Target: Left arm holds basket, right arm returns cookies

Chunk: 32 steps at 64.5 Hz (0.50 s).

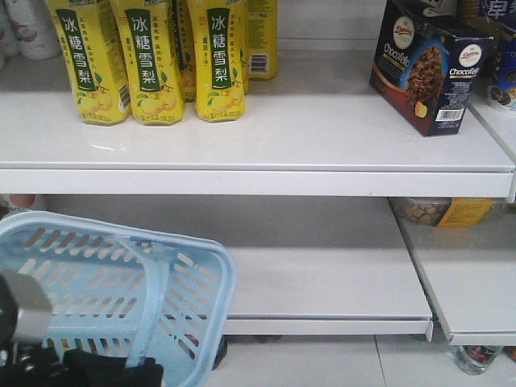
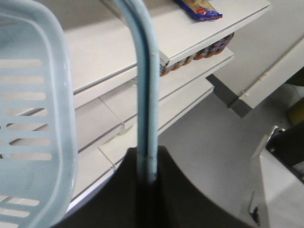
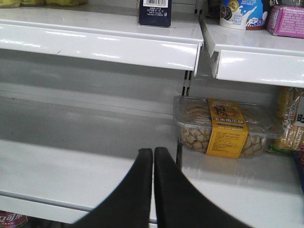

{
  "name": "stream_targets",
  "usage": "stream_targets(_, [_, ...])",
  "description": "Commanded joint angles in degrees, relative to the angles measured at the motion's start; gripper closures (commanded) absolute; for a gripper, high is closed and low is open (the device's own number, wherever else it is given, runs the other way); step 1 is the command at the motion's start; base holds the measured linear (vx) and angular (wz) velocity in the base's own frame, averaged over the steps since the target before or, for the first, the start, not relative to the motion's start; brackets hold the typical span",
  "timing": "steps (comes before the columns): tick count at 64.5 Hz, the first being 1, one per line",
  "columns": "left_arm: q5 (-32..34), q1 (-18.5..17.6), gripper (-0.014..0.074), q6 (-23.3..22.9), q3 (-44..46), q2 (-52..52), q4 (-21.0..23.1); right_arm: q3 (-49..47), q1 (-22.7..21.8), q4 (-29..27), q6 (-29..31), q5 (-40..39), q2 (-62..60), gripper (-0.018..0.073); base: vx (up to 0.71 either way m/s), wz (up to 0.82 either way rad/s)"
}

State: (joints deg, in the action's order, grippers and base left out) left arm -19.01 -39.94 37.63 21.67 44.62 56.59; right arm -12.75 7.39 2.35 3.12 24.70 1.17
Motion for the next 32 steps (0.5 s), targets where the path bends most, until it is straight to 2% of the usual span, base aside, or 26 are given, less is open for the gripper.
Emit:
stream_targets(1, [6.1, -0.5, 0.0603, -4.9, -1.8, -5.6, -6.6, -1.5, -0.3, 0.0, 0.3, -4.4, 1.2, 0.0568, 0.0, 0.0])
stream_targets(10, [12.6, -0.4, 0.0603, -15.5, -8.2, -13.2, -15.3, -1.5, -0.3, 0.0, 0.3, -4.4, 1.2, 0.0568, 0.0, 0.0])
stream_targets(17, [15.4, 2.0, 0.0603, -22.0, -13.0, -19.6, -21.1, -1.5, -0.3, 0.0, 0.3, -4.4, 1.2, 0.0568, 0.0, 0.0])
stream_targets(26, [15.5, 7.2, 0.0603, -23.5, -16.4, -26.1, -26.2, -1.5, -0.3, 0.0, 0.3, -4.4, 1.2, 0.0568, 0.0, 0.0])
stream_targets(32, [15.0, 12.6, 0.0603, -23.4, -17.2, -29.4, -27.8, -1.5, -0.3, 0.0, 0.3, -4.4, 1.2, 0.0568, 0.0, 0.0])
